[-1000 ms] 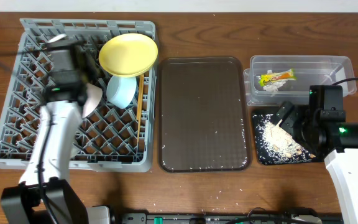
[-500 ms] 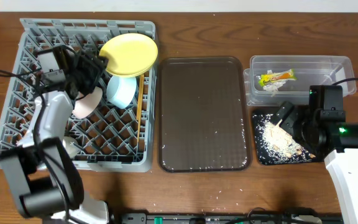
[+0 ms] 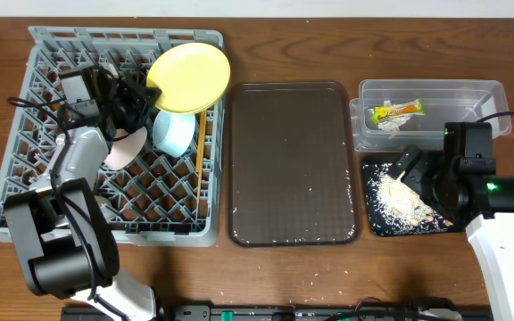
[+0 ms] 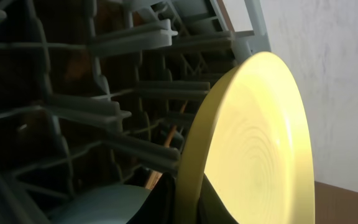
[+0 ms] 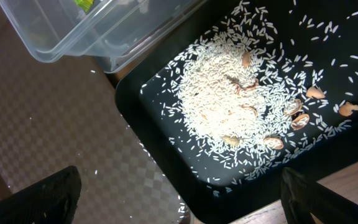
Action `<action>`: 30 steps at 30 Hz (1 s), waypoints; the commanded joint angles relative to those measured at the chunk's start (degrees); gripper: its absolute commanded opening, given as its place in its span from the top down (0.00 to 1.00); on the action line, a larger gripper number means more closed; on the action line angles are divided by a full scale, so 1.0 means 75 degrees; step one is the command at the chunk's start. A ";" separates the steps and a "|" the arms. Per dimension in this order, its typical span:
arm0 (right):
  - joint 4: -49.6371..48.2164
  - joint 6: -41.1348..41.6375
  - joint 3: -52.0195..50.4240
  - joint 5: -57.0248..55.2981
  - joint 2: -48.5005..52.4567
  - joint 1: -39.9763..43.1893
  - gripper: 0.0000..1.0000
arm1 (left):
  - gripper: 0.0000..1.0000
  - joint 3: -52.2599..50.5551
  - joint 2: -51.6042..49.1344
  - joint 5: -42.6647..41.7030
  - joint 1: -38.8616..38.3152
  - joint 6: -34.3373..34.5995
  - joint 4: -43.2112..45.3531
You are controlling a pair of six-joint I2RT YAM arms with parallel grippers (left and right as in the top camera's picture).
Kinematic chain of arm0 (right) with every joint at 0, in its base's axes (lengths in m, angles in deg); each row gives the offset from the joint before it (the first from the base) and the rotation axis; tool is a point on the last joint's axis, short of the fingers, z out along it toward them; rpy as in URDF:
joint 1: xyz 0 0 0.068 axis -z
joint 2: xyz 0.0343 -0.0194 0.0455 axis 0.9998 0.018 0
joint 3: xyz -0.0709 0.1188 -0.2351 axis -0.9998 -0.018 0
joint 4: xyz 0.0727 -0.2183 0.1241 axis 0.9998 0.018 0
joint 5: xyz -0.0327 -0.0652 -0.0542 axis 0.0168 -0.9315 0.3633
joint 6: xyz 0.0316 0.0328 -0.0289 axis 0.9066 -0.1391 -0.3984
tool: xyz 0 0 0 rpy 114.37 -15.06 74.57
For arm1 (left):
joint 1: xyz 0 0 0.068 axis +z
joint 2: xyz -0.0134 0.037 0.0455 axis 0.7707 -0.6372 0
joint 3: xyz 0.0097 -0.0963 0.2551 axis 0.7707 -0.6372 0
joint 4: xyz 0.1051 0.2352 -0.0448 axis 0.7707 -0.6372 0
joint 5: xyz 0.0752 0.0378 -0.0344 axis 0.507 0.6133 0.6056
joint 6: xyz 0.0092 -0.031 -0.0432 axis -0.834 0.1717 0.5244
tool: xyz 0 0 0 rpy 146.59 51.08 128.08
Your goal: Sort waste into correct bins and load items into the dishwasher
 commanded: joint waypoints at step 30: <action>0.0009 0.0067 0.0015 -0.0079 -0.0015 0.0035 0.01 | 0.93 0.0000 0.1641 0.9416 -0.3640 -0.6764 0.0076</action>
